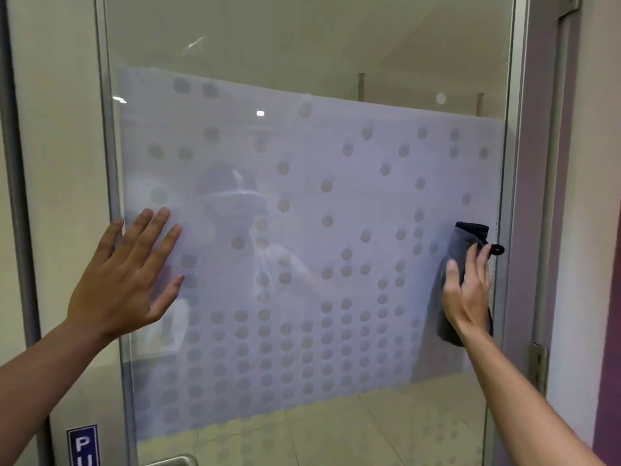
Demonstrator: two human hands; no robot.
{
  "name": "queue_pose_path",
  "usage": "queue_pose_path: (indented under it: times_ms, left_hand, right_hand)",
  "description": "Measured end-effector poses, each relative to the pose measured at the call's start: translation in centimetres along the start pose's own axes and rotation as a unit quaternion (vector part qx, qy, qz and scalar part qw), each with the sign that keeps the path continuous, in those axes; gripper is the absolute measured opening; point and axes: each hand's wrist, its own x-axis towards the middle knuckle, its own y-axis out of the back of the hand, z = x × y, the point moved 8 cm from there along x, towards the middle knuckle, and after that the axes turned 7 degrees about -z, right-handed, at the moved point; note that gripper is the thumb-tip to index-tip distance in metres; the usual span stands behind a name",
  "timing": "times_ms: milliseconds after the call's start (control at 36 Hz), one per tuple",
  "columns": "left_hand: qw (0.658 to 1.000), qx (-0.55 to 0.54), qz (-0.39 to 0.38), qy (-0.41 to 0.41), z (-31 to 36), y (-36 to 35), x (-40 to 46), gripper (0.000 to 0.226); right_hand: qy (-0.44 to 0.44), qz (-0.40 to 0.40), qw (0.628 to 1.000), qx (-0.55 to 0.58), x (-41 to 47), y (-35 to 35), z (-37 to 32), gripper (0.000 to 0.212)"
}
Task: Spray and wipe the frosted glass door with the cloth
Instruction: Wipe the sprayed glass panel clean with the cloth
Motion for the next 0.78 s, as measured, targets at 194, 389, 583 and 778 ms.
queue_pose_path:
  times_ms: [194, 389, 583, 778]
  left_hand:
    - [1.000, 0.013, -0.001, -0.004, 0.0, -0.2, 0.0, 0.083]
    - [1.000, 0.008, -0.006, 0.000, 0.2, 0.4, 0.2, 0.082]
    - [1.000, 0.024, -0.004, -0.003, 0.4, 0.6, 0.2, 0.080]
    - [1.000, 0.016, -0.014, 0.002, 0.3, 0.5, 0.2, 0.081]
  right_hand:
    - [0.040, -0.001, 0.994, -0.102, -0.1, 0.1, 1.7, 0.068]
    - [-0.094, 0.121, 0.987, -0.040, -1.3, -2.4, -1.5, 0.063]
    - [-0.090, 0.133, 0.986, -0.040, -1.8, -4.2, -6.4, 0.065]
    - [0.062, 0.089, 0.987, -0.116, -6.0, -9.8, -17.4, 0.065]
